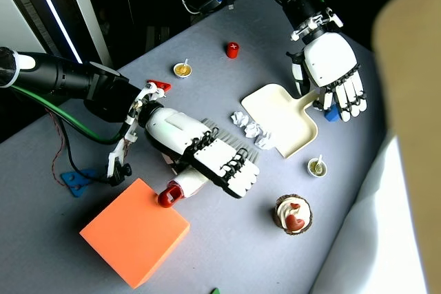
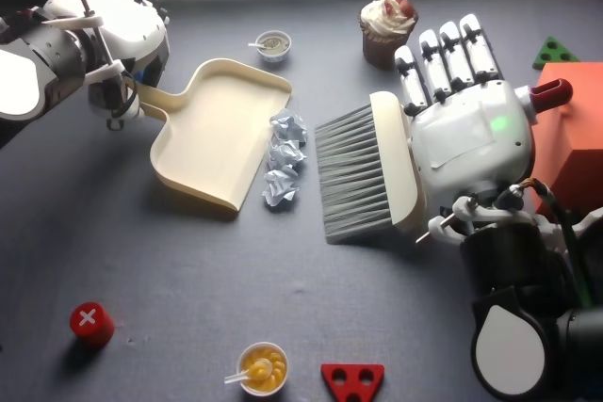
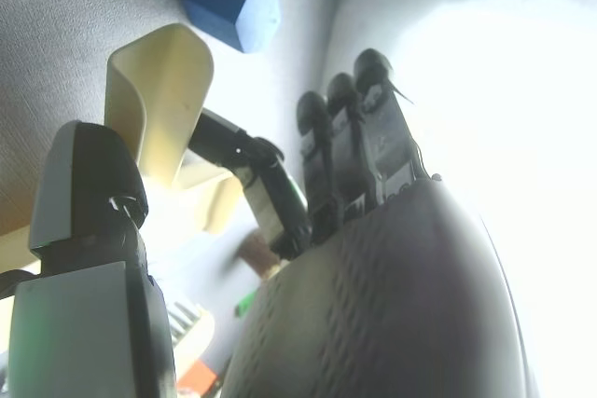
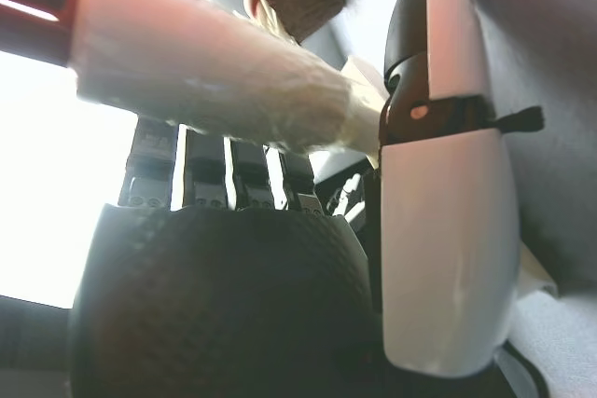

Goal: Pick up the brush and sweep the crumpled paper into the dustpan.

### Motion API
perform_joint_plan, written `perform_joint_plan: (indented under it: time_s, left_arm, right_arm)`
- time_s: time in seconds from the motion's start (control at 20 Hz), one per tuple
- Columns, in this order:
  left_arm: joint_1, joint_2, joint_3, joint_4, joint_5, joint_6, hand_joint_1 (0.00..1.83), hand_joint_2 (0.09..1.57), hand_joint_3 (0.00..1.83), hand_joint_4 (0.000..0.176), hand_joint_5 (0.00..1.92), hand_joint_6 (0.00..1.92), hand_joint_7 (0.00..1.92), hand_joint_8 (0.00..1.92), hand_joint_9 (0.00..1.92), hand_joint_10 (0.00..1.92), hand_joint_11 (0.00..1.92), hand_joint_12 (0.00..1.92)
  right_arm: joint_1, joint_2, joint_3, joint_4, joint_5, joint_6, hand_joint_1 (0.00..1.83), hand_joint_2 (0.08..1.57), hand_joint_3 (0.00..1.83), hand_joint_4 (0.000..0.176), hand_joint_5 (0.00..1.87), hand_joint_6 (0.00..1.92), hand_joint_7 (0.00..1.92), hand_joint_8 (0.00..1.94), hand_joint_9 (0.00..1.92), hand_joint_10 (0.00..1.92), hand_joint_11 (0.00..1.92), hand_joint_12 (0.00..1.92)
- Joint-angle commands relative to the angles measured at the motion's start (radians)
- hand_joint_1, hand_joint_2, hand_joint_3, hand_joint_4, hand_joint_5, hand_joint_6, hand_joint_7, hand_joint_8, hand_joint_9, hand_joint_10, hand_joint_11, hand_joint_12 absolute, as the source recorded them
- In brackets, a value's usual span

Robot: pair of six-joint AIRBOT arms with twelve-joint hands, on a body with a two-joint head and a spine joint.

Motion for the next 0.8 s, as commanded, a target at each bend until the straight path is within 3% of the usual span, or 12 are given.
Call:
perform_joint_plan:
  time_s: [0.0,0.3,0.4,0.45,0.5,0.55,0.6,0.65,0.7,0.75]
  left_arm:
    - [-0.013,0.003,0.008,0.032,0.084,0.004,1.12,1.11,0.0,0.0,1.01,0.93,0.26,0.0,0.17,0.0,0.16,0.01]
    - [-0.014,0.003,0.009,0.03,0.084,0.004,1.12,1.1,0.0,0.0,1.02,0.91,0.28,0.0,0.19,0.0,0.17,0.01]
    - [-0.015,0.002,0.011,0.031,0.084,0.004,1.1,1.1,0.0,0.0,1.01,0.93,0.27,0.0,0.19,0.0,0.18,0.01]
    - [-0.015,0.002,0.011,0.031,0.084,0.004,1.1,1.1,0.0,0.0,1.01,0.93,0.27,0.0,0.19,0.0,0.18,0.01]
    - [-0.015,0.002,0.011,0.031,0.084,0.004,1.1,1.11,0.0,0.0,1.0,0.95,0.26,0.0,0.18,0.0,0.17,0.01]
    - [-0.015,0.002,0.012,0.031,0.084,0.004,1.1,1.11,0.0,0.0,1.0,0.95,0.26,0.0,0.18,0.0,0.17,0.01]
    - [-0.015,0.002,0.012,0.03,0.084,0.004,1.11,1.11,0.0,0.0,1.0,0.94,0.25,0.0,0.17,0.0,0.16,0.0]
    - [-0.015,0.002,0.013,0.03,0.084,0.004,1.1,1.12,0.0,0.0,0.98,0.98,0.23,0.0,0.16,0.0,0.15,0.0]
    - [-0.016,0.002,0.013,0.03,0.084,0.004,1.11,1.12,0.0,0.0,0.98,0.98,0.23,0.0,0.15,0.0,0.15,0.0]
    - [-0.016,0.002,0.013,0.029,0.084,0.004,1.11,1.12,0.0,0.0,0.98,0.98,0.24,0.01,0.15,0.0,0.14,0.0]
  right_arm:
    - [0.009,0.005,0.01,-0.079,-0.088,0.0,1.19,0.97,0.0,0.0,0.1,0.01,0.09,0.01,0.12,0.01,0.16,0.01]
    - [0.01,-0.019,0.055,-0.056,-0.073,0.025,1.14,0.96,0.0,0.0,0.16,0.01,0.15,0.01,0.17,0.01,0.19,0.02]
    - [0.012,-0.02,0.055,-0.053,-0.071,0.025,1.19,0.98,0.0,0.0,0.34,0.01,0.35,0.01,0.35,0.01,0.37,0.06]
    - [0.012,-0.02,0.055,-0.053,-0.069,0.025,1.19,0.98,0.0,0.0,0.34,0.01,0.35,0.01,0.35,0.01,0.37,0.06]
    - [0.011,-0.02,0.055,-0.053,-0.068,0.025,1.19,0.98,0.0,0.0,0.54,0.01,0.59,0.01,0.6,0.02,0.55,0.09]
    - [0.011,-0.02,0.055,-0.053,-0.068,0.025,1.19,0.98,0.0,0.0,0.54,0.01,0.59,0.01,0.6,0.02,0.55,0.09]
    - [0.01,-0.018,0.053,-0.053,-0.068,0.025,1.19,0.98,0.0,0.0,0.62,0.01,0.7,0.01,0.73,0.02,0.66,0.12]
    - [0.008,-0.014,0.049,-0.053,-0.068,0.025,1.26,1.05,0.0,0.0,0.99,0.51,1.12,0.71,1.13,0.08,0.92,0.43]
    - [0.005,-0.011,0.046,-0.056,-0.068,0.025,1.27,1.07,0.0,0.0,1.08,0.52,1.1,0.97,1.21,0.14,0.83,0.86]
    - [0.0,-0.007,0.043,-0.062,-0.068,0.025,1.2,1.06,0.0,0.0,1.13,0.67,0.91,1.44,0.97,1.25,0.77,1.51]
